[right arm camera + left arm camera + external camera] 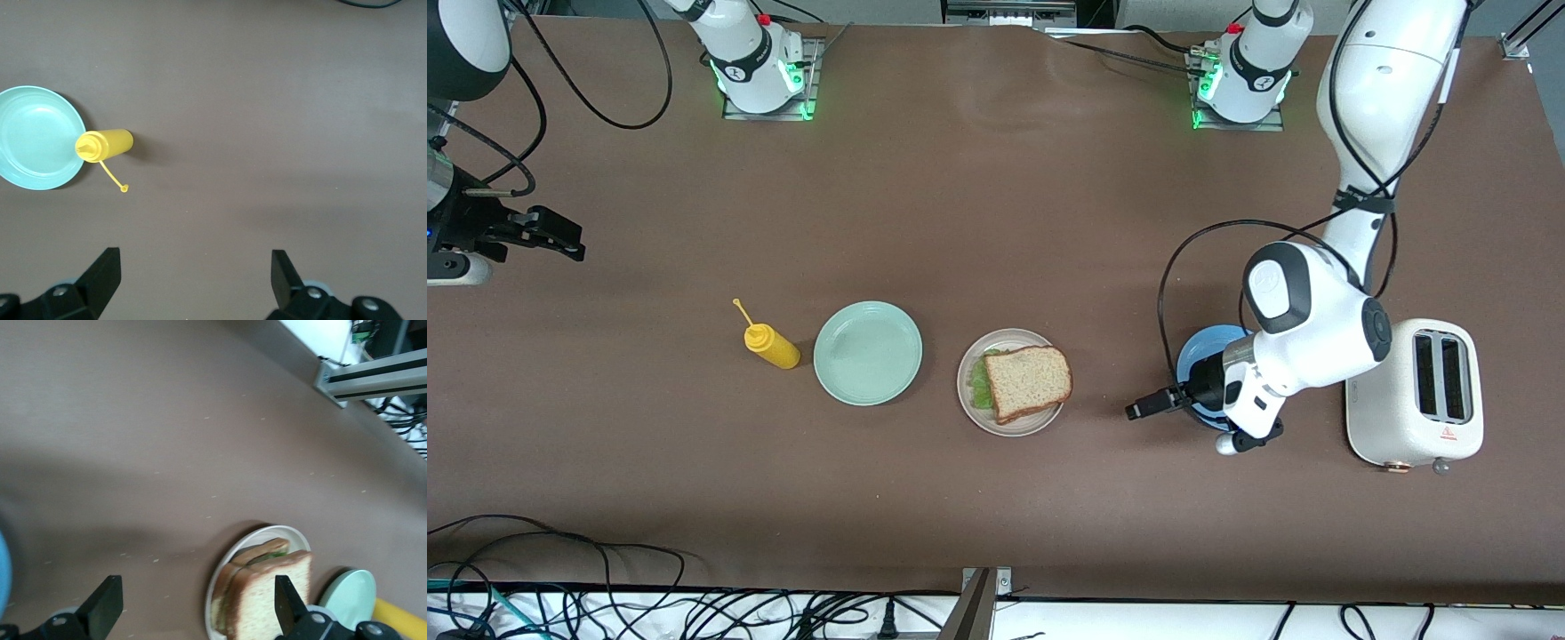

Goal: Make sandwich on beige plate with both arms
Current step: 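Pull the left gripper back from the sandwich toward the toaster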

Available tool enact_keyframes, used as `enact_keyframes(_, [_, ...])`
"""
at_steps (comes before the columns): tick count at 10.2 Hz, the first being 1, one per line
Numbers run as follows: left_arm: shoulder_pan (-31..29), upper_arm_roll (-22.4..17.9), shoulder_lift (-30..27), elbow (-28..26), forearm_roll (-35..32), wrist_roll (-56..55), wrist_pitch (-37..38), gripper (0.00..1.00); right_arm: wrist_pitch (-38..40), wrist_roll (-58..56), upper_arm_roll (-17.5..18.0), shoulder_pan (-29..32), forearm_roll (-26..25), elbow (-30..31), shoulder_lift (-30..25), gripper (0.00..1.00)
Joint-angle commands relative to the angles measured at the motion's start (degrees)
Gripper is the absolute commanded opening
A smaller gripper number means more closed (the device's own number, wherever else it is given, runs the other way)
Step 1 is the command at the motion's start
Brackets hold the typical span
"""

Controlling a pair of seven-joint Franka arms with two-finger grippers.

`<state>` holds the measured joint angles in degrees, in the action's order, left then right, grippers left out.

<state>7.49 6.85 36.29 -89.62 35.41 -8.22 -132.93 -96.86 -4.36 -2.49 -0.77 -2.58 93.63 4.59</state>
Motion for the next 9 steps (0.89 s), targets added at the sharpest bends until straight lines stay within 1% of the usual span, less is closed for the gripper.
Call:
enact_keyframes(1, [-2.1,-0.5,-4.5,-3.5,-7.9,-0.7,5.4,1.00,2.6,0.8,-0.4,0.0,1.5,-2.6,-1.1,1.00])
enact_keyframes(3, [-3.0,-2.0,-6.2,-3.4,-13.4,-0.7,10.4,1.00,2.6,1.3,0.0,0.0,3.0,-3.9,-1.2,1.00])
enact_keyframes(5, [-4.4,-2.0,-7.8,-3.5,-22.2,-0.6,13.8,1.00,2.5,0.7,-0.3,0.1,4.1,-3.8,-1.2,1.00])
enact_keyframes(6, [-4.6,-2.0,-8.7,-3.5,-24.8,-0.7,15.4,1.00,1.4,1.0,-0.1,0.0,4.2,-3.1,-2.0,1.00])
enact_keyframes(7, [-4.7,-2.4,-9.7,-3.5,-27.5,-0.6,17.3,1.00,-1.6,0.9,-0.4,0.2,4.3,0.9,-4.3,1.00])
enact_keyframes(8, [-4.7,-3.2,-11.1,-3.4,-30.5,-0.3,19.9,1.00,-2.4,0.4,-0.8,0.1,4.3,4.2,-6.8,1.00])
enact_keyframes(9, [-4.7,-3.5,-12.8,-3.4,-32.8,-0.1,22.6,1.00,-2.6,0.3,-0.5,0.1,4.2,4.7,-7.4,1.00])
